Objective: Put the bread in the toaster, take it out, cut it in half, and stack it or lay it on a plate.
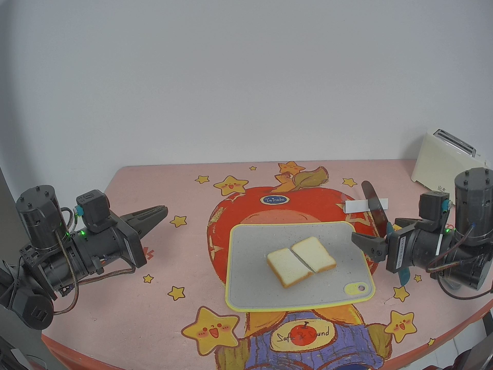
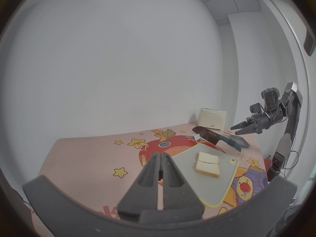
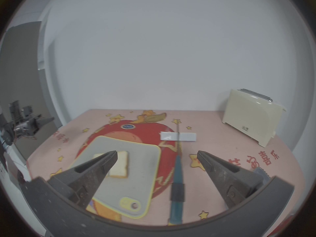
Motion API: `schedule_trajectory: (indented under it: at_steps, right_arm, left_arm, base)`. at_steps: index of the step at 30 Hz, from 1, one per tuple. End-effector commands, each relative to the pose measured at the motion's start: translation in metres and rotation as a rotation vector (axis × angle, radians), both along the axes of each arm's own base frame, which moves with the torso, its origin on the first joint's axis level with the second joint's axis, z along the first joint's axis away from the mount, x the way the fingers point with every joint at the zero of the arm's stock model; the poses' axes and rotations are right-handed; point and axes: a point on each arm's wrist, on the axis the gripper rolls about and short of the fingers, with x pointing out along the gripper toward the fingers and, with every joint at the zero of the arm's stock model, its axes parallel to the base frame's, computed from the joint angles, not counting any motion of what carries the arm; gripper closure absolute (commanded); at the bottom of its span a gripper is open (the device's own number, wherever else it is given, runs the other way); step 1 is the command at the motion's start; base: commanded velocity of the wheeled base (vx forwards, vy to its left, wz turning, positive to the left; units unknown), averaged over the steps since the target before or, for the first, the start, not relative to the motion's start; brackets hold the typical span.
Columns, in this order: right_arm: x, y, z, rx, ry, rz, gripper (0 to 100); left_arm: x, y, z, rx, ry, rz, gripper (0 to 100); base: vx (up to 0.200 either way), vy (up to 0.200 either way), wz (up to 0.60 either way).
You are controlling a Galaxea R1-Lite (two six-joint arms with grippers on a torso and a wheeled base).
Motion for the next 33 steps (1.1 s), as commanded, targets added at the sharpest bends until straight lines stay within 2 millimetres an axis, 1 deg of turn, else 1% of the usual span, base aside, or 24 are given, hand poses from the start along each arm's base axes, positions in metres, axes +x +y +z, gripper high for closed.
schedule_trajectory:
  at_steps: [1,2,5,9,12,21,27,33]
  right_arm:
    - [0.008,0.013,-0.013,-0.025,0.050,0.009,0]
    - [0.011,0.018,-0.020,-0.028,0.079,0.007,0]
    - [0.016,0.025,-0.030,-0.050,0.111,0.010,0]
    - [0.016,0.033,-0.037,-0.065,0.131,0.032,0]
    - [0.019,0.037,-0.045,-0.087,0.155,0.033,0]
    - [0.020,0.041,-0.056,-0.116,0.187,0.040,0]
    - [0.024,0.045,-0.066,-0.129,0.215,0.021,0]
    - [0.027,0.046,-0.065,-0.126,0.209,0.016,0]
  left_arm:
    - [0.001,0.000,-0.002,0.002,0.006,0.000,100]
    - [0.001,0.000,-0.002,0.002,0.008,0.000,100]
    - [0.001,0.000,-0.003,0.004,0.010,-0.001,100]
    - [0.001,0.000,-0.003,0.004,0.010,-0.001,100]
    - [0.000,-0.001,-0.003,0.004,0.012,-0.002,100]
    - [0.000,0.000,-0.003,0.004,0.012,0.000,100]
    - [-0.001,0.000,-0.004,0.006,0.018,0.000,100]
    - [-0.001,0.000,-0.004,0.006,0.018,0.000,100]
  base:
    - [0.000,0.000,0.00]
    - [0.000,0.000,0.00]
    - [0.000,0.000,0.00]
    - [0.000,0.000,0.00]
    - [0.000,0.000,0.00]
    - [0.000,0.000,0.00]
    - [0.000,0.000,0.00]
    - [0.000,0.000,0.00]
